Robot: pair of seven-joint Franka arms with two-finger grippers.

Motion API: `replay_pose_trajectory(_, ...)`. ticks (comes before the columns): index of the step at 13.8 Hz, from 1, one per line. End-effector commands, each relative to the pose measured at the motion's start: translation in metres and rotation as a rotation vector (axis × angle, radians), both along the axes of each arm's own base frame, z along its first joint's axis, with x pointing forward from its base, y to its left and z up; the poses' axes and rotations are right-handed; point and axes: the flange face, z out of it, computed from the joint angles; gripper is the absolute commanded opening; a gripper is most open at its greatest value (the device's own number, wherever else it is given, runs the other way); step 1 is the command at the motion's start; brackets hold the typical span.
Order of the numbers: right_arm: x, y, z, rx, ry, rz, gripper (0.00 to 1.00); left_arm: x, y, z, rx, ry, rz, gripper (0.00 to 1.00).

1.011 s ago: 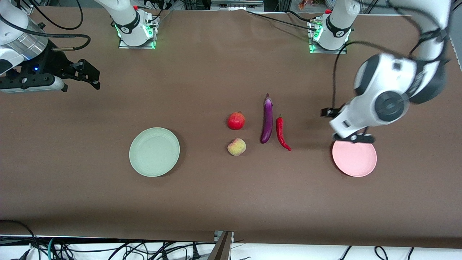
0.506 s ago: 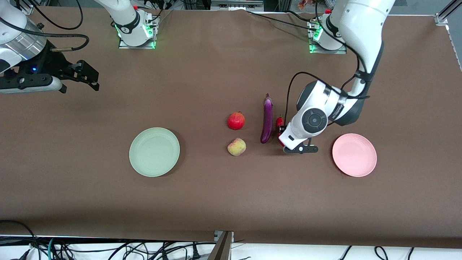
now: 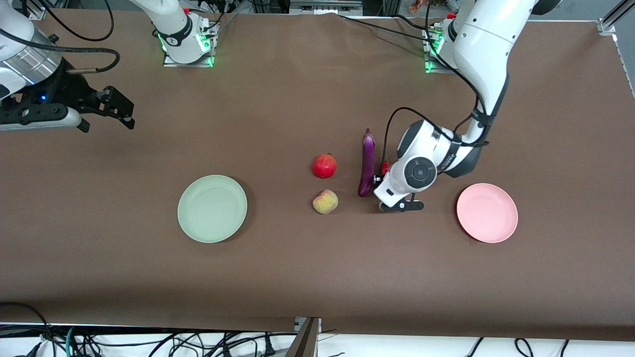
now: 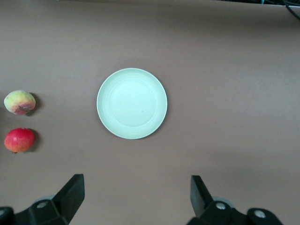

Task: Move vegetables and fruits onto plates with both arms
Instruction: 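Grasp the red chili pepper with the left gripper, then carry the chili to the pink plate while the right gripper reaches the apple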

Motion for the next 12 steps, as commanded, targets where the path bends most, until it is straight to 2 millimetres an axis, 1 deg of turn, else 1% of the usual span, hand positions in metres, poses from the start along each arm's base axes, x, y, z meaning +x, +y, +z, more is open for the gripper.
replay_pose_trajectory(1,0.002,-0.003,-0.004,0.0,0.016,-0.011,1.0,-0.002,0.0,-0.006,-0.014,-0.002,0.003,0.57)
replay_pose_trajectory(2,0.001,-0.006,-0.007,-0.001,0.041,-0.041,1.0,-0.003,0.001,-0.008,-0.012,0.002,0.004,0.41)
replay_pose_trajectory(3,0.001,-0.008,-0.009,-0.002,0.049,-0.047,1.0,-0.003,0.002,-0.008,-0.01,0.005,0.008,0.21)
replay_pose_trajectory(4,0.013,-0.005,-0.035,-0.023,0.085,-0.035,1.0,-0.003,0.003,-0.007,-0.007,0.007,0.022,0.14)
replay_pose_trajectory(5,0.024,0.002,-0.059,-0.052,0.115,-0.027,1.0,-0.003,0.003,-0.002,0.0,0.009,0.037,0.04)
replay_pose_trajectory(6,0.029,0.002,-0.074,-0.082,0.142,-0.016,1.0,-0.002,0.007,0.0,0.004,0.021,0.042,0.0)
replay_pose_trajectory(7,0.029,0.004,-0.077,-0.081,0.149,-0.01,1.0,0.001,0.013,0.004,0.003,0.022,0.045,0.0)
replay_pose_trajectory(8,0.027,0.014,-0.077,-0.081,0.15,-0.001,1.0,0.004,0.018,0.01,0.002,0.019,0.039,0.0)
replay_pose_trajectory(9,0.024,0.027,-0.075,-0.081,0.15,0.016,1.0,0.01,0.028,0.023,0.005,0.026,0.04,0.0)
replay_pose_trajectory(10,0.023,0.029,-0.076,-0.082,0.151,0.028,1.0,0.016,0.042,0.038,0.01,0.034,0.036,0.0)
replay_pose_trajectory(11,0.022,0.03,-0.076,-0.08,0.155,0.032,1.0,0.024,0.063,0.051,0.016,0.033,0.042,0.0)
replay_pose_trajectory(12,0.023,0.031,-0.082,-0.081,0.167,0.034,1.0,0.033,0.087,0.059,0.01,0.026,0.059,0.0)
